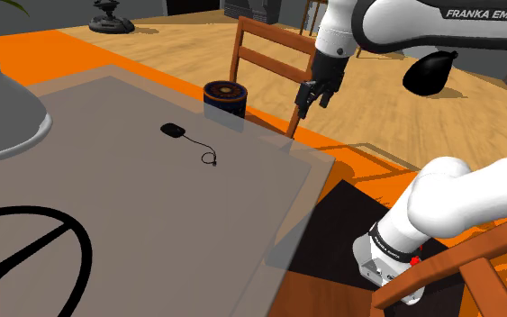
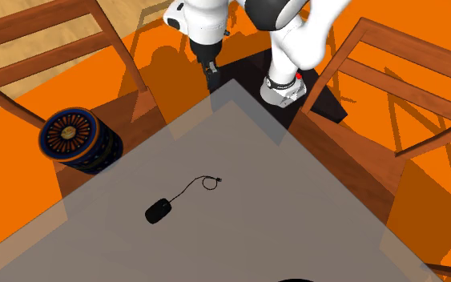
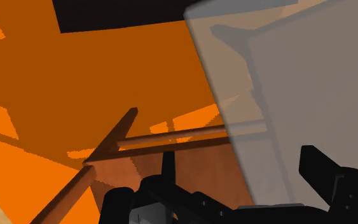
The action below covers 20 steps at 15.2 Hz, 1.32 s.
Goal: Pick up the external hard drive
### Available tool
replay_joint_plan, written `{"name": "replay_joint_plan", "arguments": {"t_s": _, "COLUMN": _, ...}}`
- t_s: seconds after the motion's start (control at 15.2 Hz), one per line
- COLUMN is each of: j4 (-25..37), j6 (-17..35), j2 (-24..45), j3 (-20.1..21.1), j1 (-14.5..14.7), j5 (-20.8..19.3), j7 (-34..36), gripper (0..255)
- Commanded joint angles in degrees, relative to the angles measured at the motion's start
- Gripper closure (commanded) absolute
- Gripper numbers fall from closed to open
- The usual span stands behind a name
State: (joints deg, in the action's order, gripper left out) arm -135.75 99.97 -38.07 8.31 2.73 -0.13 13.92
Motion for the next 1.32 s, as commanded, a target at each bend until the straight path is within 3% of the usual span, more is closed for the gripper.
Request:
{"name": "replay_joint_plan", "arguments": {"t_s": 0.0, "j4": 2.0, "j6": 1.4, "j2": 3.9, "j3": 1.7, "j1": 0.5, "j5": 1.0, "j7": 1.8, "gripper": 0}}
{"name": "replay_joint_plan", "arguments": {"t_s": 0.66, "j4": 15.0, "j6": 5.5, "j2": 23.1, "j3": 9.5, "j1": 2.7, "j5": 2.9, "j7": 10.9, "gripper": 0}}
{"name": "replay_joint_plan", "arguments": {"t_s": 1.25, "j4": 32.3, "j6": 5.5, "j2": 42.4, "j3": 14.7, "j1": 5.9, "j5": -0.4, "j7": 19.6, "gripper": 0}}
